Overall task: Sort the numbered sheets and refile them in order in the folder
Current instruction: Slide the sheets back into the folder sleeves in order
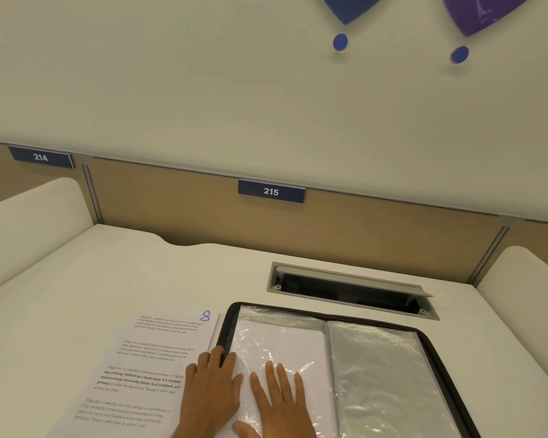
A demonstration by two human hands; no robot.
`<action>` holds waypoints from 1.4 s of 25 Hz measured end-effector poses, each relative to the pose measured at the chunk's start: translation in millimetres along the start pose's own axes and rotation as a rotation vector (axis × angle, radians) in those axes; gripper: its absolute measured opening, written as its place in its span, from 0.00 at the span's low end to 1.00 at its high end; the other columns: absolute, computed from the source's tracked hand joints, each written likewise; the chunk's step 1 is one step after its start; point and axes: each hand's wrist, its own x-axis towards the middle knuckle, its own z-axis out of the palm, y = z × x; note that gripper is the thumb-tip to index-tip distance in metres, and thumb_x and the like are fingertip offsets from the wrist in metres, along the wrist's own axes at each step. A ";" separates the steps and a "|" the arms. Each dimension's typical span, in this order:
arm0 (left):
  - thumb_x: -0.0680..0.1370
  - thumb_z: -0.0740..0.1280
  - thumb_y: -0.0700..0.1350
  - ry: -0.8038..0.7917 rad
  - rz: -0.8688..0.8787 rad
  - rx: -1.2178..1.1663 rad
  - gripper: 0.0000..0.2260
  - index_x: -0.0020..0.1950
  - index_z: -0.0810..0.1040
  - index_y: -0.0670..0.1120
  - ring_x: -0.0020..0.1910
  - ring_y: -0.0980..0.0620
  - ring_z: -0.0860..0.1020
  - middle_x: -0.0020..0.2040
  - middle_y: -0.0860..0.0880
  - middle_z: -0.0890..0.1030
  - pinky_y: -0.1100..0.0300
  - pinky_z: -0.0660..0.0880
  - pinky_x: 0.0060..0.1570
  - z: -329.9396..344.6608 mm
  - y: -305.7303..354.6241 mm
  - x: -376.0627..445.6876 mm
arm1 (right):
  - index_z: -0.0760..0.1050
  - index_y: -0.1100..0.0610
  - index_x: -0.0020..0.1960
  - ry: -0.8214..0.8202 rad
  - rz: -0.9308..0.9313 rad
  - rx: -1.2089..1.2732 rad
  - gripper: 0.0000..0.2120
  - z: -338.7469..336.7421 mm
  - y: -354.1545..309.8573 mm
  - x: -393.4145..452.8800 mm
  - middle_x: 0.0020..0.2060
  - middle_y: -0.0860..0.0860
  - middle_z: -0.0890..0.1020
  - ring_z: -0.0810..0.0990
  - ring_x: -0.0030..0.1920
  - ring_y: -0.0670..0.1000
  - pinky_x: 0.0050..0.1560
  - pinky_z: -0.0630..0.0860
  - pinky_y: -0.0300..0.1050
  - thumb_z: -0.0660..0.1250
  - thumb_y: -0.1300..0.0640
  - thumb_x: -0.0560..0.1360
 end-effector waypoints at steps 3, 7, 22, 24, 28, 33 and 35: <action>0.76 0.56 0.56 0.056 0.004 0.021 0.18 0.53 0.81 0.50 0.50 0.45 0.78 0.55 0.48 0.80 0.46 0.74 0.45 3.9 -2.7 -5.9 | 0.49 0.48 0.81 0.060 -0.017 -0.004 0.47 4.5 0.3 0.5 0.81 0.55 0.45 0.40 0.81 0.57 0.71 0.51 0.65 0.52 0.22 0.72; 0.82 0.42 0.61 -0.055 -0.039 -0.022 0.30 0.57 0.81 0.51 0.59 0.44 0.78 0.59 0.48 0.81 0.42 0.71 0.55 4.0 -5.7 -9.5 | 0.63 0.47 0.78 0.014 0.002 0.045 0.44 2.7 -0.8 0.5 0.81 0.54 0.48 0.40 0.81 0.56 0.71 0.50 0.65 0.52 0.21 0.71; 0.78 0.49 0.71 -0.176 -0.113 0.040 0.35 0.69 0.78 0.49 0.69 0.45 0.74 0.70 0.48 0.76 0.43 0.53 0.72 -1.7 -131.2 12.4 | 0.59 0.47 0.79 -0.147 0.073 0.352 0.49 -54.0 -32.3 96.6 0.78 0.46 0.61 0.55 0.78 0.50 0.78 0.48 0.52 0.33 0.25 0.65; 0.77 0.51 0.72 -0.190 -0.111 0.038 0.35 0.73 0.74 0.50 0.73 0.47 0.68 0.73 0.47 0.73 0.44 0.44 0.74 2.3 -136.6 9.2 | 0.55 0.49 0.80 -0.172 0.040 0.335 0.52 -49.4 -38.8 115.0 0.80 0.49 0.57 0.50 0.80 0.53 0.78 0.42 0.54 0.32 0.25 0.64; 0.77 0.52 0.74 -0.173 -0.105 0.023 0.36 0.76 0.70 0.52 0.75 0.51 0.62 0.76 0.48 0.69 0.44 0.42 0.74 11.2 -138.2 6.2 | 0.46 0.49 0.82 -0.224 -0.022 0.264 0.52 -39.2 -52.5 144.7 0.82 0.53 0.45 0.37 0.80 0.54 0.73 0.25 0.52 0.34 0.24 0.64; 0.76 0.52 0.74 -0.125 -0.098 0.040 0.37 0.75 0.71 0.51 0.75 0.51 0.62 0.75 0.48 0.70 0.43 0.43 0.74 13.6 -139.3 9.0 | 0.38 0.50 0.82 -0.259 0.005 0.218 0.56 -24.6 -63.5 169.7 0.80 0.55 0.36 0.30 0.78 0.55 0.61 0.17 0.51 0.33 0.21 0.61; 0.76 0.53 0.74 -0.090 -0.099 0.042 0.37 0.76 0.70 0.51 0.78 0.54 0.56 0.76 0.48 0.69 0.43 0.43 0.74 18.1 -142.6 9.7 | 0.37 0.52 0.82 -0.268 0.028 0.180 0.57 -17.5 -66.4 172.8 0.80 0.56 0.35 0.29 0.78 0.56 0.63 0.18 0.54 0.32 0.20 0.61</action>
